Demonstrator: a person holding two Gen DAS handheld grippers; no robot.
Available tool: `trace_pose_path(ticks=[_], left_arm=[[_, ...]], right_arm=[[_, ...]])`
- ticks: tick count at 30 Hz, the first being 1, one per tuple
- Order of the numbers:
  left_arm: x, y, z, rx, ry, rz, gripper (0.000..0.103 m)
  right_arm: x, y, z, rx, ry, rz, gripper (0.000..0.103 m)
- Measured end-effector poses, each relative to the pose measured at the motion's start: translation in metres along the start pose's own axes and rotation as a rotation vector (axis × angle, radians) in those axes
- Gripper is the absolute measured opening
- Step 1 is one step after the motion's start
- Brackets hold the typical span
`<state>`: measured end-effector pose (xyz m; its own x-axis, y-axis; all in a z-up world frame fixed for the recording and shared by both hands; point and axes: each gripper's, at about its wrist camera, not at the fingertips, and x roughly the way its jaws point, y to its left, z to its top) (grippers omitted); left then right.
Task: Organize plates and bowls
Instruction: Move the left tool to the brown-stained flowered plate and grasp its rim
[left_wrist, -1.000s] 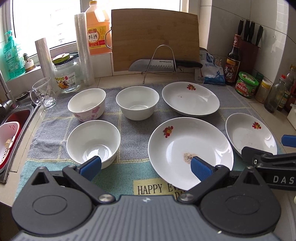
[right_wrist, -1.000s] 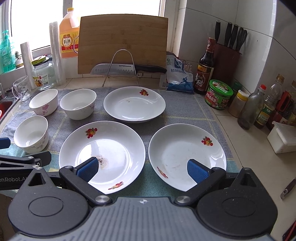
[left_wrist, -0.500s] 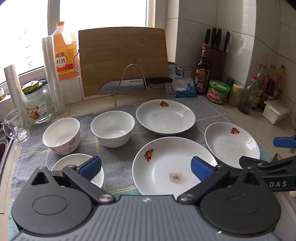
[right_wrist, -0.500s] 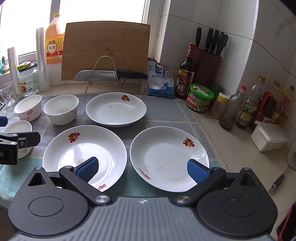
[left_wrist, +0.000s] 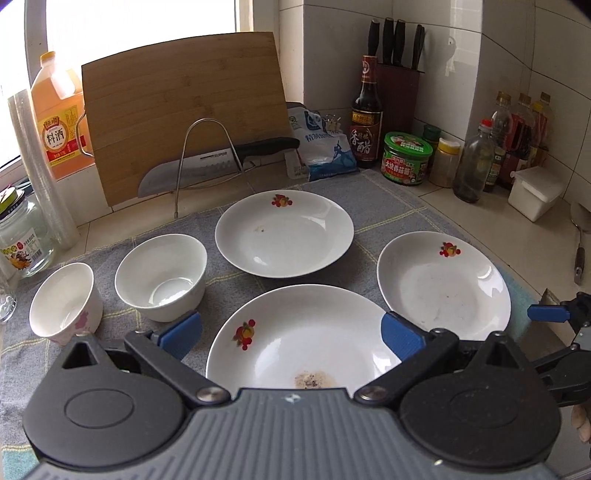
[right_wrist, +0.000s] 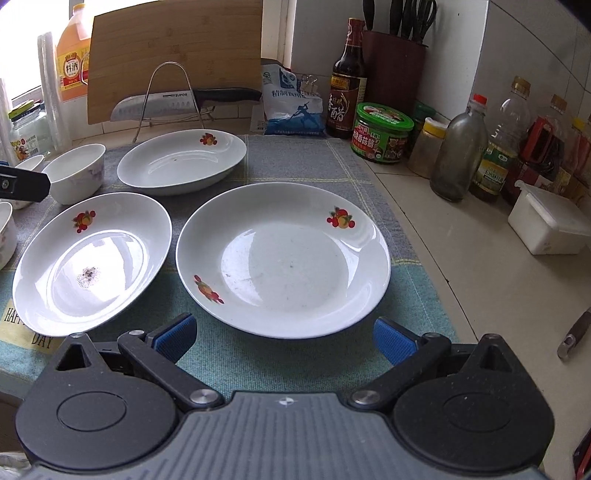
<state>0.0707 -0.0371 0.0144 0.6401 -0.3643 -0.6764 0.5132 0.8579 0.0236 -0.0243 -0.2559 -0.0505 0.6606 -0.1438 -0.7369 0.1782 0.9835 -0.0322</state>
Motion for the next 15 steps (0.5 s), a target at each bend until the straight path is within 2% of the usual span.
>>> trace_pose_path(ticks=[8, 15], left_arm=[[0.05, -0.042, 0.032, 0.127, 0.051, -0.099, 0.102], [0.102, -0.078, 0.057, 0.25, 0.108, -0.185, 0.099]], right_arm=[[0.035, -0.028, -0.011, -0.014, -0.002, 0.106, 0.103], [0.048, -0.035, -0.014, -0.118, -0.031, 0.169, 0.103]])
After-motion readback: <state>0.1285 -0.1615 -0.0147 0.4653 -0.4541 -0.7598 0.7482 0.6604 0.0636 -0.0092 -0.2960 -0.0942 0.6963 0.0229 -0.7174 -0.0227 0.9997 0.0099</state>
